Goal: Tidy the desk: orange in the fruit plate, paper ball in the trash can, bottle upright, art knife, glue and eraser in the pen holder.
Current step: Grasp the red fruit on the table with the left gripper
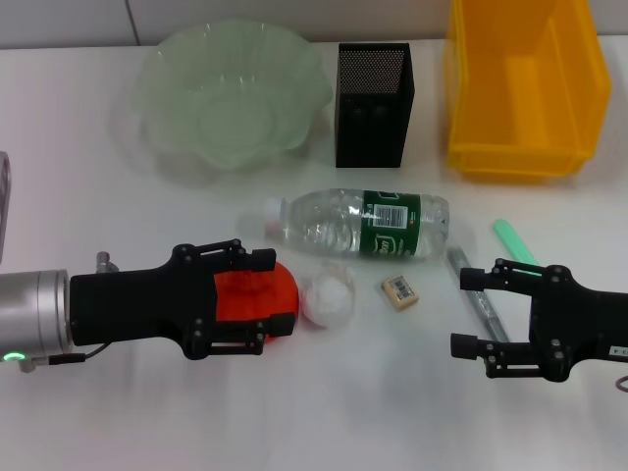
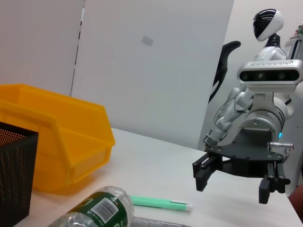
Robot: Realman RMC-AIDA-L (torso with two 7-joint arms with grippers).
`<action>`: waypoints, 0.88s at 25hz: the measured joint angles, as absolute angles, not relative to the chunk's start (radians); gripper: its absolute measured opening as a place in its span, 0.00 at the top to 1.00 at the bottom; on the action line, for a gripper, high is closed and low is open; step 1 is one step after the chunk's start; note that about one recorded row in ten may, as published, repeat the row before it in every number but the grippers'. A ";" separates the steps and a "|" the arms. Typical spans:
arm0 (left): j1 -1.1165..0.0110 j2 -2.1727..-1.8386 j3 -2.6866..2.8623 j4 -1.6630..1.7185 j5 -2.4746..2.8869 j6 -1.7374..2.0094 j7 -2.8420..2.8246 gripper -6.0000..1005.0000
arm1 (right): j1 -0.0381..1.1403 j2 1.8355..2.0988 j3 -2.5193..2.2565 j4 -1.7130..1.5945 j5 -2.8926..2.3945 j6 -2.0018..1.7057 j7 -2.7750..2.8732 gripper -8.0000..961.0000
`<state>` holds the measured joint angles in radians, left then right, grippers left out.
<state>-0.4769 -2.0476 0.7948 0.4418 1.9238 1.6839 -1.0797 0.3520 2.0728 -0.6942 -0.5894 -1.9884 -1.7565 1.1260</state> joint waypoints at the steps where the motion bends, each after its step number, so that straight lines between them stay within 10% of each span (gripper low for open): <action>1: -0.477 -2.047 0.795 0.442 1.924 1.684 -1.079 0.20 | 0.353 2.073 -0.694 -0.589 -1.988 -1.757 1.126 0.14; 22: -0.472 -2.040 0.749 0.452 1.922 1.658 -1.061 0.23 | 0.356 2.073 -0.695 -0.594 -1.979 -1.761 1.135 0.14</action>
